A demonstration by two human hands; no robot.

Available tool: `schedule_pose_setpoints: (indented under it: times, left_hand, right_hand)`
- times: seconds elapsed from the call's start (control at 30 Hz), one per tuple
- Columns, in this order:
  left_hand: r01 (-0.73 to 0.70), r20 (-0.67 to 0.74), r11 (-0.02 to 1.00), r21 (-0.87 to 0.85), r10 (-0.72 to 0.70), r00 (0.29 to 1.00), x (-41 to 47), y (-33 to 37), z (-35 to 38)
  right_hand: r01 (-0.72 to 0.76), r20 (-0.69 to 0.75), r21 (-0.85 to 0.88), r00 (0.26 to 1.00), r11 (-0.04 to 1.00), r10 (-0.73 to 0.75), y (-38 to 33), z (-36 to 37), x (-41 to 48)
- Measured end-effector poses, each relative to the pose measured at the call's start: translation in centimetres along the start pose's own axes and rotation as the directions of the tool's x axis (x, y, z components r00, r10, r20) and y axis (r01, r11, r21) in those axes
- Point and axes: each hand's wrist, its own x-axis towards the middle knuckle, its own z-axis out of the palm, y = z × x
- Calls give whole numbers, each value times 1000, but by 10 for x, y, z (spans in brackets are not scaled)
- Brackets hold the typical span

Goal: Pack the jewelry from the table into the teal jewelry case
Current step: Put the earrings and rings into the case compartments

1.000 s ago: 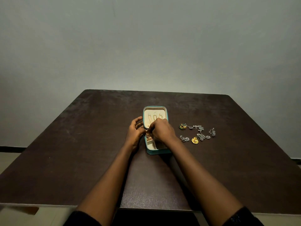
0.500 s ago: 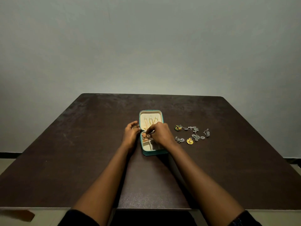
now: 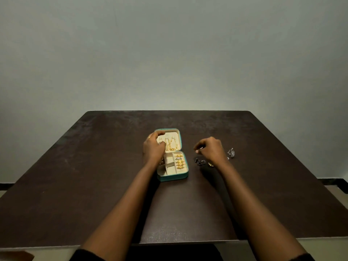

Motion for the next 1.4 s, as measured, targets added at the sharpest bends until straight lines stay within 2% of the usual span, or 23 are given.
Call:
schedule_pose_setpoints:
  times: [0.13, 0.33, 0.53, 0.77, 0.93, 1.07, 1.13, 1.23, 1.4]
  left_hand:
    - [-104, 106, 994, 37, 100, 989, -10, 21, 15]
    - [-177, 268, 975, 135, 136, 954, -14, 24, 38]
    - [-237, 323, 946, 222, 158, 933, -9, 35, 54]
    - [-250, 323, 914, 321, 142, 936, -5, 41, 73]
    - [-263, 358, 886, 382, 120, 926, 0, 39, 82]
    - [-303, 410, 846, 439, 111, 905, 6, 40, 88]
    - [-320, 431, 825, 466, 104, 896, 8, 43, 90]
    - [-332, 443, 800, 499, 93, 892, 10, 46, 95]
    - [-375, 431, 749, 547, 132, 893, 11, 47, 103]
  right_hand:
    - [-55, 43, -53, 997, 997, 57, 33, -19, -3]
    - [-49, 123, -58, 991, 997, 55, 62, -30, -9]
    - [-42, 51, -20, 998, 999, 43, 64, -16, -7]
    - [-6, 61, -172, 998, 985, 17, 63, -3, 5]
    - [-21, 29, -52, 999, 998, 23, 69, -9, 7]
    - [-77, 24, 202, 997, 976, 74, 74, -13, 9]
    - [-100, 46, 405, 995, 909, 89, 74, -14, 11]
    - [-107, 62, 664, 994, 740, 88, 70, -16, 14]
    - [-145, 123, 922, 989, 358, 82, 62, -16, 21]
